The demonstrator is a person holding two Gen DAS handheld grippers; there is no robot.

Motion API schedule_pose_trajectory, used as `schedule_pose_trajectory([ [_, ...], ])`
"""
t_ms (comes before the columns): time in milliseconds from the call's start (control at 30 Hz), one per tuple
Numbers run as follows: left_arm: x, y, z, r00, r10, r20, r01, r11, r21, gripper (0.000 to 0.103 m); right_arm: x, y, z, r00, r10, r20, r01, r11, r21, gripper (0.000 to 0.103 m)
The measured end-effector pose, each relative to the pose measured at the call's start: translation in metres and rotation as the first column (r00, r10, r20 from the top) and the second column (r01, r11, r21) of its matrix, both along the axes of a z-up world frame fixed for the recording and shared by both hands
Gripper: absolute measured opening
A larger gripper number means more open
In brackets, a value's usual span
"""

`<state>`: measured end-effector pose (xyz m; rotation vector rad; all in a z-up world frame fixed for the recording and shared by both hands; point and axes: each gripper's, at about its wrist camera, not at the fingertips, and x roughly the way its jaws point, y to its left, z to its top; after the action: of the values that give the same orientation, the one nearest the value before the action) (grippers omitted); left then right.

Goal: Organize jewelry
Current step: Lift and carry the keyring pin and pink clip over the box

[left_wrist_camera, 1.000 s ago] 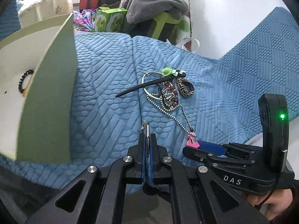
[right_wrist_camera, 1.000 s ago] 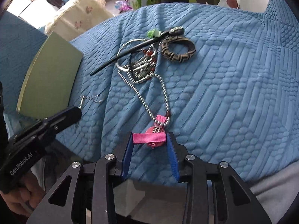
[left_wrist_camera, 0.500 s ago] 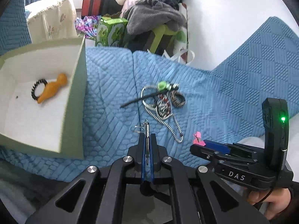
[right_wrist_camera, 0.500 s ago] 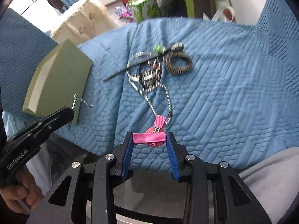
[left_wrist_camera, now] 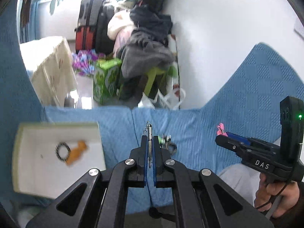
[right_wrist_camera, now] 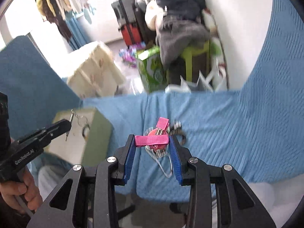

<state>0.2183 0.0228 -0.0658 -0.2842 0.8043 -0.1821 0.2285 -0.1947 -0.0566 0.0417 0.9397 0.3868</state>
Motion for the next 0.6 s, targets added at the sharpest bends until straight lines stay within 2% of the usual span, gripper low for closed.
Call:
schedule_pose_trajectory([
  [200,-0.003,0.028,0.052,0.994,0.019,0.109,-0.024,0.999,0.036,0.001,0.003,0.032,0.053,0.992,0.048,0.12,-0.05,0.999,0.015,0.033],
  [333,-0.011,0.051,0.073,0.986,0.053,0.156,-0.062,0.997,0.052,0.001,-0.001,0.055,0.073,0.98,0.074,0.184,-0.077,0.997,0.009,0.033],
  [467,-0.019,0.08,0.078,0.978,0.105,0.18,-0.117,0.992,0.055,0.001,-0.003,0.085,0.074,0.971,0.118,0.207,-0.127,0.991,0.029,0.033],
  [600,-0.027,0.105,0.062,0.976,0.149,0.161,-0.161,0.985,0.064,0.001,-0.001,0.114,0.053,0.97,0.165,0.176,-0.173,0.984,0.031,0.033],
])
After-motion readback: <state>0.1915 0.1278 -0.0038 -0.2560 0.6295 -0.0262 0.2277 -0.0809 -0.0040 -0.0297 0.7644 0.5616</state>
